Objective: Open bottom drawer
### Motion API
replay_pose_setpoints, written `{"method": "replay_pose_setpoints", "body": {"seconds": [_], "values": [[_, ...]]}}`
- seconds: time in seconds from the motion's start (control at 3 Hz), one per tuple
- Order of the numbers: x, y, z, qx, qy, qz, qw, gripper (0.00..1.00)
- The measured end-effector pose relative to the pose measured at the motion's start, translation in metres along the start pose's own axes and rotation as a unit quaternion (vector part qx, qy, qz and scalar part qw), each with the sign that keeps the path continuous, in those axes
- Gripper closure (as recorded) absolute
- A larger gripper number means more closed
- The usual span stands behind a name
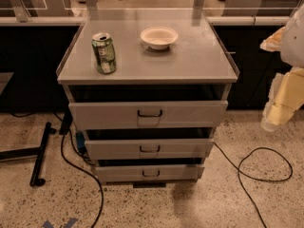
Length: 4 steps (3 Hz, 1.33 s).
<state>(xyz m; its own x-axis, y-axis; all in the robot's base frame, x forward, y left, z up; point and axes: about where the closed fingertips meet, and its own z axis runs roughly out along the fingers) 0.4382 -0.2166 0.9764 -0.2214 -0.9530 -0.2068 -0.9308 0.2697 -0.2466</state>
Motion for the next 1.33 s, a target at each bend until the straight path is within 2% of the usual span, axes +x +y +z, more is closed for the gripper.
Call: {"method": "replay_pose_setpoints", "body": {"seconds": [0.33, 0.67, 1.0, 1.33], "values": [[-0.001, -0.001, 0.002, 0.006, 0.000, -0.001, 1.0000, 0.00], [-0.002, 0.005, 0.025, 0.028, -0.001, -0.006, 0.9996, 0.00], [0.014, 0.027, 0.092, 0.011, -0.033, -0.010, 0.9993, 0.00], [0.024, 0.040, 0.172, -0.016, -0.098, -0.006, 0.9950, 0.00]]}}
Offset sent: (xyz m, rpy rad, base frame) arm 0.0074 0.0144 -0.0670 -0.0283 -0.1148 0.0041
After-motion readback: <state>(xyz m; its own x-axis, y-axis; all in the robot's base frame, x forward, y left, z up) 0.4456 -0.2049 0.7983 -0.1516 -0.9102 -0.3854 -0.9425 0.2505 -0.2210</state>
